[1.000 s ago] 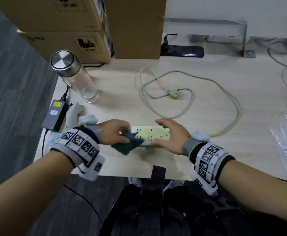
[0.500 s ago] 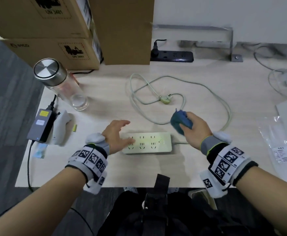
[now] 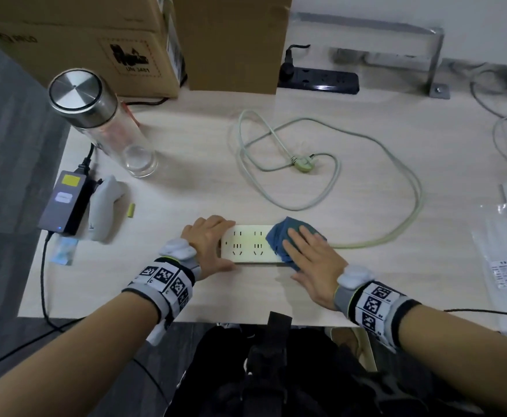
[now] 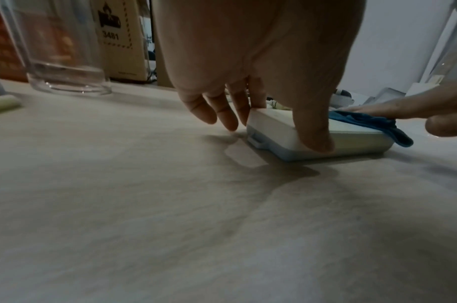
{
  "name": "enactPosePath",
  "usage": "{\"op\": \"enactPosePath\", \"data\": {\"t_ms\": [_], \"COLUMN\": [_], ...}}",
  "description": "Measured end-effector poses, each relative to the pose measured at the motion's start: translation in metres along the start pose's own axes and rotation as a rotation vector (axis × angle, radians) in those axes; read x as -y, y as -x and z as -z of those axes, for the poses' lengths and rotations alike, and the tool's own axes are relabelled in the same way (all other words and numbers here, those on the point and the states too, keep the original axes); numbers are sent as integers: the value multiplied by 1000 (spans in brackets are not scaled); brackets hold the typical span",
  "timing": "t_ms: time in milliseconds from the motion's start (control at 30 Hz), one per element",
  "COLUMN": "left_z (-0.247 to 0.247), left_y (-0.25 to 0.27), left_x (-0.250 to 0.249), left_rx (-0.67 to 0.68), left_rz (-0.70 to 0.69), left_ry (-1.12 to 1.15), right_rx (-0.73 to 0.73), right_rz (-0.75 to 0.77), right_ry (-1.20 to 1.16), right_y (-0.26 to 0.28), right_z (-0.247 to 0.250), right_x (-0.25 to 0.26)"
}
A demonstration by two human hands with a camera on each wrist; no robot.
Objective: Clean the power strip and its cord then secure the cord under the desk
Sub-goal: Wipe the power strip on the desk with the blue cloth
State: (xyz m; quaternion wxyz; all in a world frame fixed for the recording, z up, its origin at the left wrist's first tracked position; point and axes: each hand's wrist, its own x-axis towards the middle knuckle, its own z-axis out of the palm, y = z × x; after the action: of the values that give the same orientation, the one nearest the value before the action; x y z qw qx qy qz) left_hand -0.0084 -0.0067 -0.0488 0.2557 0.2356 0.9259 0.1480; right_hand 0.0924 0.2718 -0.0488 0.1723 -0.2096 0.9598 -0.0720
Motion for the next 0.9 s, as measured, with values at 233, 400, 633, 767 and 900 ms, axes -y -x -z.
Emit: {"op": "enactPosePath", "data": {"t_ms": [233,400,633,767,900], "left_z": [-9,-5,-7,-12,-6], "left_y": [-1,-2,-4,-6,-4], "left_x": [2,4,6,5,5], "left_rx": [-71,-22,-25,-33,-32], "left_rz": [-13,-22,-22,-32,-20], "left_ry": [32,32,76,117,88], "right_rx": [5,-9,-60,-48,-36], "right_rz": [218,176,170,267,293], "right_ry": [26,51,62,42,70], "right_y": [-69,-19,-21,-68,-44], "right_z": [2,7,-3,-5,-2], "right_x": [66,-9,-4,59,24]}}
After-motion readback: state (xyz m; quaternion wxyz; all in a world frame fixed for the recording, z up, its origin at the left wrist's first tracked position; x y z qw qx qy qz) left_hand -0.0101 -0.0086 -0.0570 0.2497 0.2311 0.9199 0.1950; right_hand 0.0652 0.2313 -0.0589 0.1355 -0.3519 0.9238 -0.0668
